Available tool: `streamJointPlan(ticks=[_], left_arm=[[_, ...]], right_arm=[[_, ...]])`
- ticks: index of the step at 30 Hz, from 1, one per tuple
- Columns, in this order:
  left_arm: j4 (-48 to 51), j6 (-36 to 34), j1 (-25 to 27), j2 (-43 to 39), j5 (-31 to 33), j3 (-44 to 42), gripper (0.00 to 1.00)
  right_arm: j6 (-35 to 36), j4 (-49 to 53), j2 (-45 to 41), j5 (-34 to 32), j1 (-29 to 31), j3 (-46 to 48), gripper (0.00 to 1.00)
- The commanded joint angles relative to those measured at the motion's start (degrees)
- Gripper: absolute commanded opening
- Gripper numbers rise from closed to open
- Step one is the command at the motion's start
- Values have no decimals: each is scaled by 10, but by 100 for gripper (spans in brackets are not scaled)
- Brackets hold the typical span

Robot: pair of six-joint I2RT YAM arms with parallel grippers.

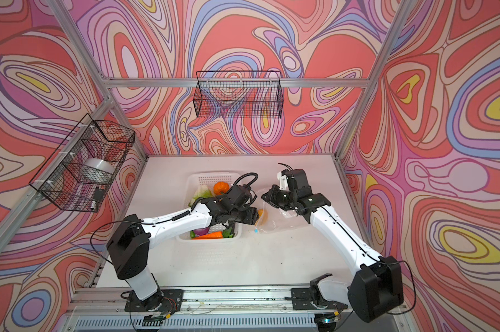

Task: Place the food in the zip-top bag and seal the zipper
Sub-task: 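Open the left gripper to drop the potato into the clear bag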

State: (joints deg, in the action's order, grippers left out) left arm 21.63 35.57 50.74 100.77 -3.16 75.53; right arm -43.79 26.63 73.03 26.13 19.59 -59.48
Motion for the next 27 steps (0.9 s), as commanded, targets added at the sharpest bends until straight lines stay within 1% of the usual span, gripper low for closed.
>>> streamJointPlan(ticks=[1, 2, 5, 12, 19, 24, 27], left_arm=[[27, -6, 2, 19, 15, 20, 74], [28, -5, 3, 20, 13, 20, 77], [24, -1, 3, 17, 8, 14, 81], [8, 4, 2, -7, 1, 1, 83], [20, 9, 2, -49, 4, 2, 85], [48, 7, 2, -113, 38, -6, 85], [62, -2, 1, -169, 78, -21, 85]], right_arm=[[-5, -20, -16, 9, 3, 11, 0], [-5, -18, -20, 9, 3, 13, 0], [-4, -15, -27, 9, 3, 20, 0], [-8, -18, -33, 11, 3, 24, 0], [-5, -16, -40, 7, 3, 28, 0], [5, -11, -48, -16, 3, 20, 0], [9, -13, -45, -15, 3, -2, 0]])
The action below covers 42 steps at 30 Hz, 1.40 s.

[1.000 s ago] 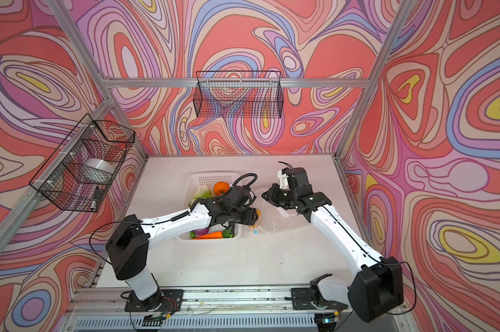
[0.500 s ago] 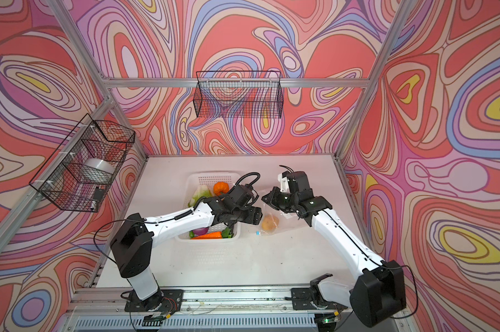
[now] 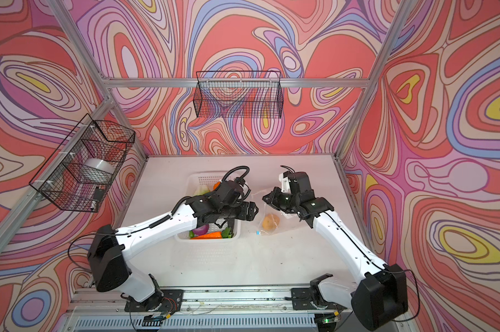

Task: Place the food in the zip-top bag and seal the zipper
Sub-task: 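Open the left gripper to drop the potato into the clear bag, then move the left gripper back into the basket and grasp the dark eggplant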

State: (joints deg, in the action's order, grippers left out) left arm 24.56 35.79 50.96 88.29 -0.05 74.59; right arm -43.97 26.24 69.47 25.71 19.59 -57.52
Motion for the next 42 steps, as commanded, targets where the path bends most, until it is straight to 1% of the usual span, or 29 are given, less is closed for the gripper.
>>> streamJointPlan(ticks=[1, 4, 8, 11, 17, 23, 28, 33, 37, 42], left_arm=[[35, -8, -3, -65, 62, -19, 85], [37, -18, -24, -116, 84, -42, 88], [21, -7, -91, -145, 29, -79, 86], [19, -12, -117, -136, 9, -89, 84], [-1, -20, -121, -101, 19, -102, 82], [17, -40, -124, -47, 19, -78, 77], [6, -24, -124, -16, 21, -89, 71], [8, -4, -124, 26, 6, -87, 65], [11, 4, -124, 68, -1, -72, 60], [37, 10, -124, 125, 9, -36, 57]], right_arm=[[12, -9, -7, -8, 3, -32, 0], [12, -8, 0, 0, 3, -63, 0], [18, -5, 11, 8, 3, -95, 0], [23, -13, 18, 15, 3, -106, 0], [14, -76, 26, 16, 3, -85, 0], [3, -119, 47, 22, 3, -60, 0], [19, -85, 52, -19, 3, -61, 0], [38, -58, 43, -71, 2, -52, 0], [44, -56, 43, -81, 3, -51, 0], [53, -50, 46, -84, 3, -55, 0]])
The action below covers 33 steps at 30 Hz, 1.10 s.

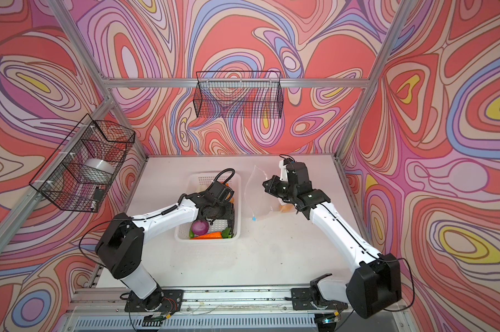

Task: Place the food in the zip-top bag and seal the zipper
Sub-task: 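Move the left gripper back into the basket and grasp the dark eggplant, then lift the dark eggplant with the left gripper and lower it into the bag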

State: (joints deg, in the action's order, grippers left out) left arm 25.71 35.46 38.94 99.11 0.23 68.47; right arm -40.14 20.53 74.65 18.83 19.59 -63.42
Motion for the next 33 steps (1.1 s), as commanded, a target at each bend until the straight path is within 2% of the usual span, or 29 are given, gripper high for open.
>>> streamJointPlan(ticks=[1, 6, 16, 23, 33], left_arm=[[27, 13, -4, 25, 10, 29, 58], [31, 14, -4, 51, 19, 35, 61], [29, 8, -4, 98, 40, 44, 60], [28, 2, -4, 93, 47, 48, 35], [26, 2, -4, 3, 39, 31, 29]], right_arm=[[16, 7, -6, -15, 2, 5, 0], [17, 6, -9, -16, 3, 15, 0], [19, 10, -15, -16, 3, 18, 0], [19, 14, -24, -20, 3, 22, 0], [16, 6, -20, -16, 3, 24, 0]])
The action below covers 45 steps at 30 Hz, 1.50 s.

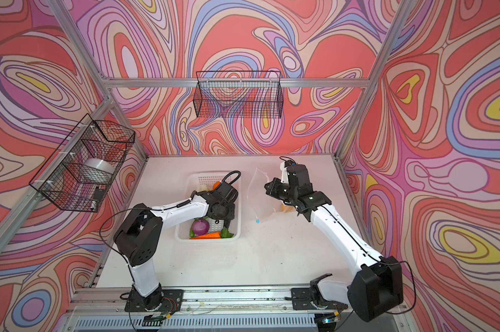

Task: Place the food in the zip-top bag and seal the zipper
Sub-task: 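Lift the dark eggplant with the left gripper and lower it into the bag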

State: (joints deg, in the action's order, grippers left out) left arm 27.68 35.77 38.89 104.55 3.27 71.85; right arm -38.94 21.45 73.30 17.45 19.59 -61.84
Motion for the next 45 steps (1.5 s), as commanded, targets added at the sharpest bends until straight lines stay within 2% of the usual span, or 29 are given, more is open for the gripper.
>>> streamJointPlan(ticks=[1, 9, 12, 20, 24, 30, 38, 45], left_arm=[[2, -2, -4, -63, 6, -6, 29], [-30, -16, -4, -168, 5, -33, 30], [-63, -20, -4, -208, -13, -48, 30], [-233, -32, 10, -282, -156, -92, 29], [-254, -72, 39, -263, -202, -71, 29], [-223, -92, 57, -200, -221, -24, 29], [-192, -103, 57, -126, -161, 47, 29], [-152, -68, 56, -62, -110, 123, 29]], right_arm=[[4, -4, -5, -3, 2, 8, 0], [-4, -11, -7, 1, 2, 14, 0], [-7, -13, -6, 7, 3, 14, 0], [-17, -17, -15, 25, 3, 9, 0], [-18, -11, -16, 29, 3, 2, 0], [-24, -2, -25, 47, 3, -7, 0], [-23, 38, -56, 66, 2, -15, 0], [-32, 55, -73, 113, 2, -6, 0]])
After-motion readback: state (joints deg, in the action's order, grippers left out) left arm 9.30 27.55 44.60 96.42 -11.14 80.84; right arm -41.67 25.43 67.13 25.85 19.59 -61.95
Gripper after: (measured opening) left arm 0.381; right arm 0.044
